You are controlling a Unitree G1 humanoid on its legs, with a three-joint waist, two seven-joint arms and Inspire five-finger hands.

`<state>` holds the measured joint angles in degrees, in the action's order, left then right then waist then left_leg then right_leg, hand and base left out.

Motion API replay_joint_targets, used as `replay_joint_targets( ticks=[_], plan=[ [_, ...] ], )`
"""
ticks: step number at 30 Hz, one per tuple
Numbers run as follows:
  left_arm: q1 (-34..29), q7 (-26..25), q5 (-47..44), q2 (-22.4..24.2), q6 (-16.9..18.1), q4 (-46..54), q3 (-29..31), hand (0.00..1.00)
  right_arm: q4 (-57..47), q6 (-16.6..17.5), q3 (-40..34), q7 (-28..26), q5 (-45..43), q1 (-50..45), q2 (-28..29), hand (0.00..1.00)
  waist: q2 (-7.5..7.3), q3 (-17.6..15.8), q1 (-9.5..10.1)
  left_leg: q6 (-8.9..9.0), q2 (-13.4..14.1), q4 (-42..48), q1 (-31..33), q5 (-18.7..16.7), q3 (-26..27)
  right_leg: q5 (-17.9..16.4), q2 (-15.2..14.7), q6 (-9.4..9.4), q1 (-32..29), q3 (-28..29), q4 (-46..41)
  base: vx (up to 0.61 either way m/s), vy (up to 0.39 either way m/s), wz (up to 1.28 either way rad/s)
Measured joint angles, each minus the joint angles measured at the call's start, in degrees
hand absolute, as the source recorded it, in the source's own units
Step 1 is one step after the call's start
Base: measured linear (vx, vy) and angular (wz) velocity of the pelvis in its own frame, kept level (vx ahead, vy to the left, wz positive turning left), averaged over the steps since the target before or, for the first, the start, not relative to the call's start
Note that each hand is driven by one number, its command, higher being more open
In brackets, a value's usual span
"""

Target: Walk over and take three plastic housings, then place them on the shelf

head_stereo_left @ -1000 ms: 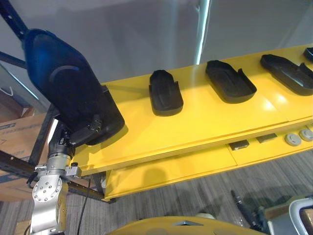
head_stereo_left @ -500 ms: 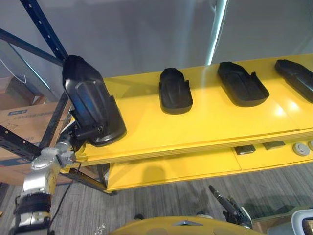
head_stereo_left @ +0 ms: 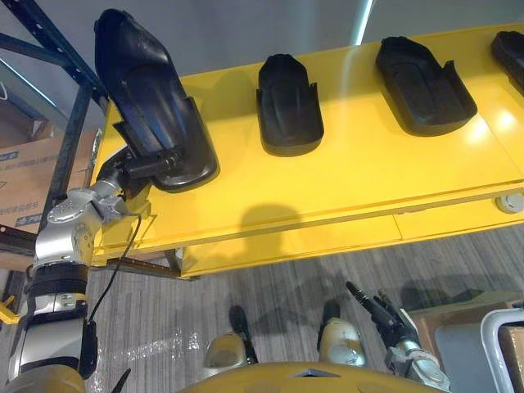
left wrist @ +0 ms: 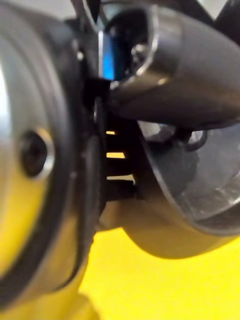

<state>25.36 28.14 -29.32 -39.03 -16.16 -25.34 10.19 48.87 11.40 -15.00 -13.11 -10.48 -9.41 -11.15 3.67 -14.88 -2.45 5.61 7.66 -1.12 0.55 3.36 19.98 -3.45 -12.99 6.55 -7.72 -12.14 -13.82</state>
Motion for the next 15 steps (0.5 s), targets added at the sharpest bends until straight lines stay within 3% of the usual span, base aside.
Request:
replay_joint_targets(
  ticks=[7,15],
  plan=[
    [5.0,-1.0,0.6,-0.1,-4.1,-1.8,-0.6,0.0,-0.9,-0.2,0.0,0.1,0.0,0.1,0.0,1.0,-0.12,-1.3,0.5,0.28,1.0,2.9,0.2,-3.4,3.4,0.0,-0.4,-0.02,0.4,0.7,0.2,0.02,0.009,-0.05],
    [7.3,-0.9,4.9,-0.3,-5.1,-4.0,0.1,0.0,-2.3,-0.3,0.0,0.8,-1.7,0.1,0.2,1.0,-0.06,-1.4,0.37,0.41,2.0,7.3,0.8,-5.2,4.8,0.0,-0.9,-0.01,2.7,-0.1,1.2,0.04,0.016,0.05]
  ],
)
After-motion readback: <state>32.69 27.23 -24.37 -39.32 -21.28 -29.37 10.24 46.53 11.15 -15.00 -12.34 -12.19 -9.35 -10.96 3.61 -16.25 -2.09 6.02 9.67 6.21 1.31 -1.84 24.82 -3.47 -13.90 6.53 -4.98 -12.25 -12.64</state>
